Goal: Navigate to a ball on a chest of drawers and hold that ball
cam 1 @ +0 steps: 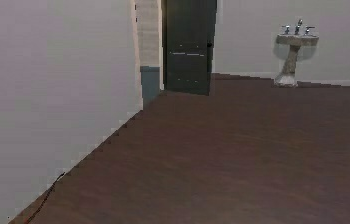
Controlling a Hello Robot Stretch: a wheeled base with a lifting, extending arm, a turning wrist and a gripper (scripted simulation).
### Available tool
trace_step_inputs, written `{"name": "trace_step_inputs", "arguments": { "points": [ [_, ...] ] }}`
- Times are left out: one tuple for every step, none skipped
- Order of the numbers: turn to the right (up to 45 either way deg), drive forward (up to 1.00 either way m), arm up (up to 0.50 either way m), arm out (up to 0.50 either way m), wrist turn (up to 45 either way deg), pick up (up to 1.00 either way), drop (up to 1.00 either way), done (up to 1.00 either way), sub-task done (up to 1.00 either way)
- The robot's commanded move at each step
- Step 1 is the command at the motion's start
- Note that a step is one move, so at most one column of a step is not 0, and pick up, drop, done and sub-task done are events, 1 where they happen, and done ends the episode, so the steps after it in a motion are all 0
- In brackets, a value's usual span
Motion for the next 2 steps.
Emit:
{"name": "trace_step_inputs", "arguments": {
  "points": [
    [-3.0, 0.0, 0.0, 0.0, 0.0, 0.0, 0.0, 0.0, 0.0],
    [0.0, 1.0, 0.0, 0.0, 0.0, 0.0, 0.0, 0.0, 0.0]
  ]
}}
